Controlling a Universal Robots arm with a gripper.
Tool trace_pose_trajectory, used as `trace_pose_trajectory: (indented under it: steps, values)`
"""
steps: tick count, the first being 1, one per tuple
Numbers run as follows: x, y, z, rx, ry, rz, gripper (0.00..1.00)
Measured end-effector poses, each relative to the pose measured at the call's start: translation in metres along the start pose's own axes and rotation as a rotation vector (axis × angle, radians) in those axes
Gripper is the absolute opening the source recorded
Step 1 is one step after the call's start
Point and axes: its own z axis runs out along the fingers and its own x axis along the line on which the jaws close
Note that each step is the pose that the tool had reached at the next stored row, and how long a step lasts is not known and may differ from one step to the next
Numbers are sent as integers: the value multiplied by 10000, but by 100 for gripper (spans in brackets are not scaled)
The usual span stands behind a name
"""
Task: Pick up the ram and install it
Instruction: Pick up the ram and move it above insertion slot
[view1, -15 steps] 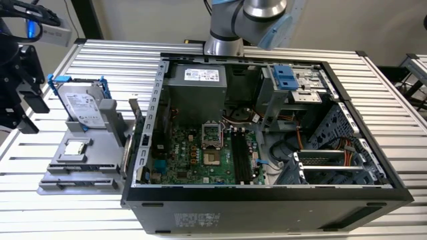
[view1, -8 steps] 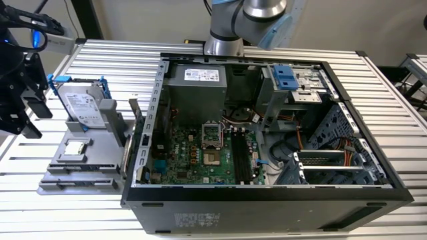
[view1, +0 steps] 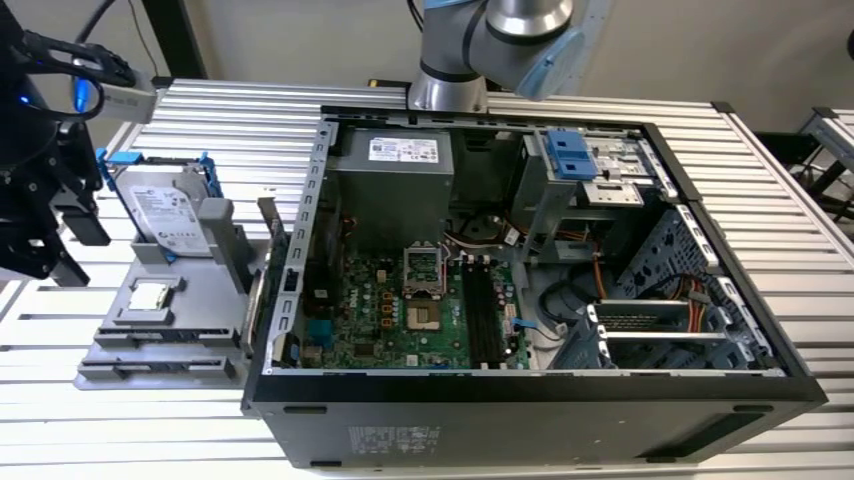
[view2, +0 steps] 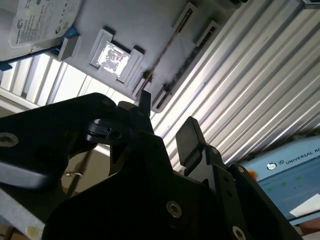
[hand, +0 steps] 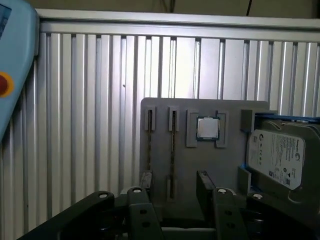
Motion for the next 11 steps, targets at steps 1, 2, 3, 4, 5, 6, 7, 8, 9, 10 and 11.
trace_pose_trajectory:
  steps: [1, 2, 3, 4, 5, 6, 7, 8, 9, 10, 11]
  values:
    - [0, 0, 14, 0, 10, 0, 100]
    - [0, -1, 26, 0, 21, 1, 100]
    - [1, -1, 38, -1, 35, 1, 100]
    - [1, -1, 50, -2, 52, 2, 100]
    - [1, -2, 62, -1, 70, 4, 100]
    - [1, -2, 74, -2, 88, 4, 100]
    - [1, -3, 87, -2, 108, 5, 100]
    - [1, -3, 100, -2, 126, 6, 100]
    - [1, -3, 111, -2, 144, 8, 100]
    - [1, -4, 124, -2, 161, 8, 100]
    - [2, -4, 136, -4, 181, 9, 100]
